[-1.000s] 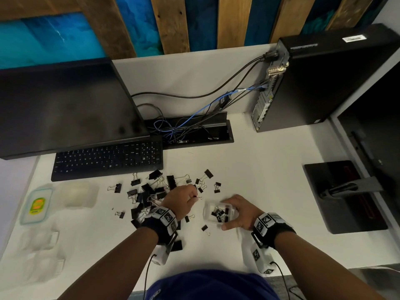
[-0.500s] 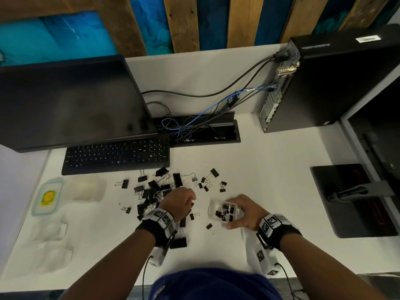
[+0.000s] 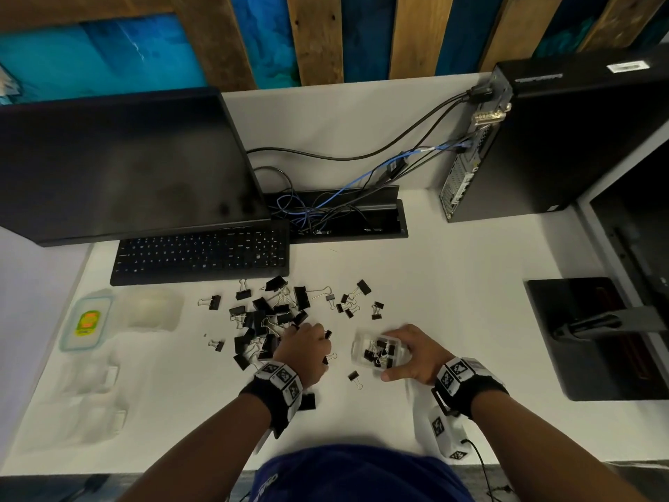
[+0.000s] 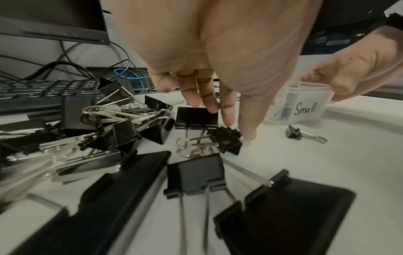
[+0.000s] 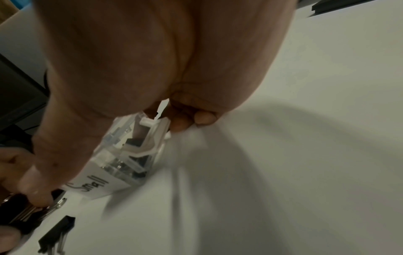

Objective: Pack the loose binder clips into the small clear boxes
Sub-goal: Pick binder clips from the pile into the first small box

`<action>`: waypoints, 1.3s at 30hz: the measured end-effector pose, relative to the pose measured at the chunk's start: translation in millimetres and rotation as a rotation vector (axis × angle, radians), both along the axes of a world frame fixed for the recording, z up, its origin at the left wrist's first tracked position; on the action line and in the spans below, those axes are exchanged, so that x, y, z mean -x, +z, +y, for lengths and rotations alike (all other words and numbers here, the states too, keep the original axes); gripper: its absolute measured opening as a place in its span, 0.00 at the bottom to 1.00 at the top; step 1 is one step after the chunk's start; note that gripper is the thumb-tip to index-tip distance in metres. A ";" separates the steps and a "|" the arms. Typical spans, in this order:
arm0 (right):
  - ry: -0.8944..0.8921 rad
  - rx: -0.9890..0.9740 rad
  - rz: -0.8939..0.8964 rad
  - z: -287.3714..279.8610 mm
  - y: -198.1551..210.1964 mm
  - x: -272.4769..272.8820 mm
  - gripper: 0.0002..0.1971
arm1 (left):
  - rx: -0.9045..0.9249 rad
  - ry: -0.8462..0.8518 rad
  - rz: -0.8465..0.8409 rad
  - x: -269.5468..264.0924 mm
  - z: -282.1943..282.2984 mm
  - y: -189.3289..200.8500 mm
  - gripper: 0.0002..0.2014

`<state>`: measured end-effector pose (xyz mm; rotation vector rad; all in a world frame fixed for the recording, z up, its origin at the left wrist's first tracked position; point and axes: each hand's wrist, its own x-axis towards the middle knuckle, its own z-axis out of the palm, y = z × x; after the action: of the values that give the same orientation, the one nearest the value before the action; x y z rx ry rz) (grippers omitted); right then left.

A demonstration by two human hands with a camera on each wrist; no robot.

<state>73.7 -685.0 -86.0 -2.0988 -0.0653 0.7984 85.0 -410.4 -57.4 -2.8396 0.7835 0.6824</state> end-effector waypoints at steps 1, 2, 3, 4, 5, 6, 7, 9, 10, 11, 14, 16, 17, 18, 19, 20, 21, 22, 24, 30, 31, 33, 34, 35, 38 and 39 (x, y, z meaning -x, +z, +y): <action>0.002 -0.001 0.000 0.1 0.1 0.0 0.39 | -0.028 -0.013 -0.019 1.3 -1.1 -0.3 0.16; 0.003 -0.001 0.000 -0.1 0.1 -0.1 0.39 | -0.047 -0.023 -0.034 2.3 -2.3 -0.5 0.15; 0.005 -0.001 -0.001 -0.2 -0.2 -0.2 0.39 | -0.052 -0.026 -0.047 3.7 -3.2 -0.4 0.15; 0.005 -0.001 -0.002 -0.4 -0.2 -0.2 0.40 | -0.046 -0.021 -0.049 5.1 -4.3 -0.5 0.15; 0.004 -0.002 -0.003 -0.6 -0.5 -0.2 0.40 | -0.025 -0.006 -0.047 6.5 -5.4 -0.3 0.15; 0.001 -0.003 -0.002 -1.0 -1.0 0.0 0.39 | 0.012 0.018 -0.047 7.7 -6.1 -0.2 0.15; 0.001 -0.005 -0.002 -1.1 -1.5 0.1 0.39 | 0.065 0.052 -0.050 8.7 -6.1 -0.4 0.15; 0.003 -0.006 0.000 -1.2 -1.6 0.4 0.39 | 0.209 0.125 -0.070 9.9 -5.3 -0.3 0.13; 0.004 -0.004 0.001 -1.3 -1.9 0.3 0.40 | 0.294 0.149 -0.092 9.8 -4.8 -0.7 0.13; 0.007 -0.001 -0.001 -1.4 -2.2 0.1 0.40 | 0.374 0.156 -0.117 9.2 -5.4 -0.4 0.12; 0.030 0.008 -0.009 -1.2 -1.3 -0.7 0.39 | 0.521 0.112 -0.140 5.0 -16.0 5.7 0.13; 0.030 0.008 -0.012 -0.7 -1.1 -0.7 0.39 | 0.565 0.075 -0.118 2.1 -27.1 9.4 0.14; 0.024 0.006 -0.013 -0.5 -1.3 -0.3 0.39 | 0.568 0.061 -0.101 1.0 -32.3 9.6 0.15; 0.017 0.004 -0.012 -0.3 -1.6 0.0 0.39 | 0.551 0.050 -0.075 0.2 -37.1 10.1 0.18; 0.010 0.001 -0.008 -0.3 -2.3 0.3 0.40 | 0.517 0.044 -0.045 -0.3 -40.8 10.3 0.22; 0.004 0.000 -0.004 -0.1 -2.2 0.5 0.40 | 0.477 0.046 -0.019 -0.6 -42.8 9.7 0.25; 0.000 -0.002 0.000 0.1 -2.1 0.5 0.40 | 0.447 0.053 -0.004 -1.0 -42.9 9.1 0.27; -0.001 -0.006 0.000 0.5 -1.8 0.3 0.40 | 0.431 0.065 0.003 -0.6 -41.0 8.5 0.28; 0.005 -0.005 0.002 0.3 -1.8 0.2 0.39 | 0.431 0.103 0.000 0.7 -32.9 6.8 0.25; -0.010 -0.009 -0.001 1.4 -0.1 2.5 0.40 | 0.453 0.255 -0.060 10.0 13.4 8.0 0.11; -0.018 -0.007 -0.010 2.8 -0.6 3.2 0.42 | 0.477 0.281 -0.090 12.9 22.2 9.6 0.09; -0.043 0.004 -0.030 6.3 -1.1 4.4 0.47 | 0.522 0.348 -0.160 19.8 42.0 11.7 0.05; -0.055 0.010 -0.042 8.2 -0.3 4.6 0.48 | 0.533 0.389 -0.191 22.8 52.5 13.4 0.05; -0.059 0.019 -0.051 10.0 -0.1 4.7 0.48 | 0.539 0.431 -0.219 25.3 64.4 13.2 0.05; -0.035 0.060 -0.066 12.6 3.6 4.3 0.55 | 0.513 0.603 -0.252 29.1 102.6 8.7 0.08; -0.031 0.071 -0.065 12.9 3.8 4.2 0.58 | 0.488 0.670 -0.245 29.4 115.9 6.8 0.10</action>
<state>69.5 -672.1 -82.2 -2.1877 -0.0401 0.7235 55.6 -294.5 -50.6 -3.5605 -0.0853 0.1864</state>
